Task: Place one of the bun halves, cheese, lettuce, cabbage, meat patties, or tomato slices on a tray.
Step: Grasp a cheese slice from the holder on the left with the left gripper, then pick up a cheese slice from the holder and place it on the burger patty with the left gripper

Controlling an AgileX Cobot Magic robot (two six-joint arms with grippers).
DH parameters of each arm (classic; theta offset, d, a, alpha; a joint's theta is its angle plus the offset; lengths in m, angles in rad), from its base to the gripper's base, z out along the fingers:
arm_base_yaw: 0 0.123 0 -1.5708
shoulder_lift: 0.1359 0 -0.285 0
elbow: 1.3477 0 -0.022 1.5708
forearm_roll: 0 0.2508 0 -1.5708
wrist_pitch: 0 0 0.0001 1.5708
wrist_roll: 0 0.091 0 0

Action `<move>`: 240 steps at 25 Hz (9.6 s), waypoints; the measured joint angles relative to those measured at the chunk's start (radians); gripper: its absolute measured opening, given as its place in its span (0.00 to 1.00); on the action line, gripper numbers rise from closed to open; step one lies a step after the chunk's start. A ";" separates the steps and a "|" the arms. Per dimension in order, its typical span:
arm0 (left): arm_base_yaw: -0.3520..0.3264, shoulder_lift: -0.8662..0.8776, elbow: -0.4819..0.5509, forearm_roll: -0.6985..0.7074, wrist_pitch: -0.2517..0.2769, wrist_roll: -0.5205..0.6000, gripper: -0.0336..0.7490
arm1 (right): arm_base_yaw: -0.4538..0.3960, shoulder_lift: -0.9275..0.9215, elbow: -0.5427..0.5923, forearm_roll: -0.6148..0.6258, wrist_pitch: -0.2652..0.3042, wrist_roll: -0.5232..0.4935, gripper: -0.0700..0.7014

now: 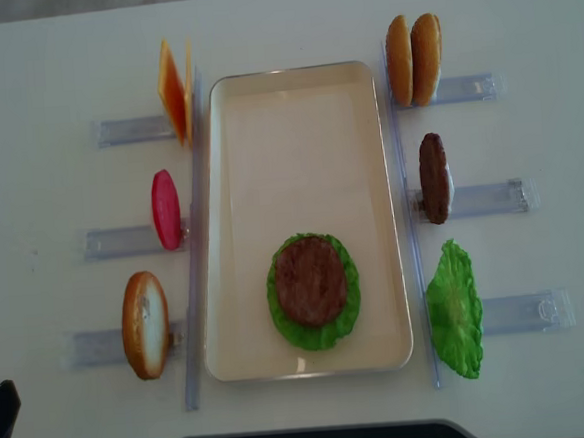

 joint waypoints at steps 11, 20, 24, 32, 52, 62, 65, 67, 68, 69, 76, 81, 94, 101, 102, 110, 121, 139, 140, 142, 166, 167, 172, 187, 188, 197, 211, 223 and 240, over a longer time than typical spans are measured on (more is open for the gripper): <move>0.000 0.000 -0.021 -0.010 0.029 -0.001 0.54 | 0.000 0.000 0.000 0.000 0.000 0.000 0.57; 0.000 0.017 -0.133 -0.012 0.138 -0.090 0.54 | 0.000 0.000 0.000 0.000 0.000 0.000 0.57; 0.000 0.117 -0.189 0.003 0.149 -0.137 0.54 | 0.019 0.000 0.000 0.000 0.000 0.000 0.57; 0.000 0.417 -0.213 0.003 0.149 -0.155 0.54 | 0.026 0.000 0.000 0.000 0.000 0.000 0.55; 0.000 1.186 -0.521 0.007 0.043 -0.156 0.57 | 0.026 0.000 0.000 0.000 0.000 0.000 0.51; 0.000 1.631 -1.000 0.007 0.089 -0.156 0.57 | 0.026 0.000 0.000 0.000 0.000 0.000 0.50; 0.000 1.740 -1.140 0.007 0.110 -0.156 0.57 | 0.026 0.000 0.000 0.000 0.000 0.000 0.50; 0.000 1.816 -1.234 0.007 0.113 -0.156 0.57 | 0.026 0.000 0.000 0.000 0.000 0.000 0.50; 0.000 1.851 -1.278 0.007 0.114 -0.156 0.57 | 0.026 0.000 0.000 0.000 0.000 0.000 0.50; 0.000 1.882 -1.314 0.007 0.114 -0.156 0.57 | 0.026 0.000 0.000 0.000 0.000 0.000 0.50; 0.000 1.993 -1.428 0.007 0.121 -0.161 0.57 | 0.026 0.000 0.000 0.000 0.000 0.000 0.50; 0.000 2.014 -1.429 0.001 0.123 -0.166 0.57 | 0.026 0.000 0.000 0.000 0.000 0.000 0.50; -0.212 2.038 -1.432 0.022 0.123 -0.263 0.57 | 0.026 0.000 0.000 0.000 0.000 0.000 0.50; -0.330 2.093 -1.439 0.031 0.123 -0.306 0.57 | 0.026 0.000 0.000 0.000 0.000 0.000 0.50; -0.333 2.096 -1.439 0.031 0.123 -0.309 0.57 | 0.026 0.000 0.000 0.000 0.000 0.000 0.50; -0.332 2.102 -1.440 0.056 0.123 -0.328 0.57 | 0.026 0.000 0.000 0.000 0.000 0.000 0.50; -0.332 2.102 -1.440 0.074 0.115 -0.332 0.57 | 0.026 0.000 0.000 0.000 0.000 0.000 0.50; -0.332 2.190 -1.442 0.074 0.092 -0.338 0.57 | 0.026 0.000 0.000 0.000 0.000 0.000 0.50; -0.332 2.194 -1.442 0.074 0.091 -0.338 0.57 | 0.026 0.000 0.000 0.000 0.000 0.000 0.50; -0.332 2.195 -1.442 0.081 0.090 -0.338 0.57 | 0.026 0.000 0.000 0.000 0.000 0.000 0.50; -0.332 2.213 -1.442 0.118 0.103 -0.338 0.27 | 0.026 0.000 0.000 0.000 0.000 0.000 0.50; -0.332 2.213 -1.442 0.119 0.103 -0.338 0.22 | 0.026 0.000 0.000 0.000 0.000 0.000 0.50; -0.332 2.213 -1.442 0.119 0.104 -0.338 0.09 | 0.026 0.000 0.000 0.000 0.000 0.000 0.50; -0.332 2.139 -1.561 0.109 0.113 -0.334 0.09 | 0.026 0.000 0.000 0.007 0.000 0.000 0.50; -0.332 2.124 -1.571 0.109 0.114 -0.334 0.09 | 0.026 0.000 0.000 0.000 0.000 0.000 0.50; -0.332 2.043 -1.578 0.108 0.128 -0.325 0.09 | 0.026 0.000 0.000 0.013 0.000 0.000 0.50; -0.332 1.937 -1.437 0.038 0.128 -0.309 0.09 | 0.026 0.000 0.000 0.013 0.000 0.000 0.50; -0.332 1.504 -0.996 0.038 0.128 -0.307 0.09 | 0.026 0.000 0.000 0.014 0.000 0.000 0.50; -0.332 1.035 -0.552 0.025 0.129 -0.380 0.09 | 0.026 0.000 0.000 0.010 0.000 0.000 0.50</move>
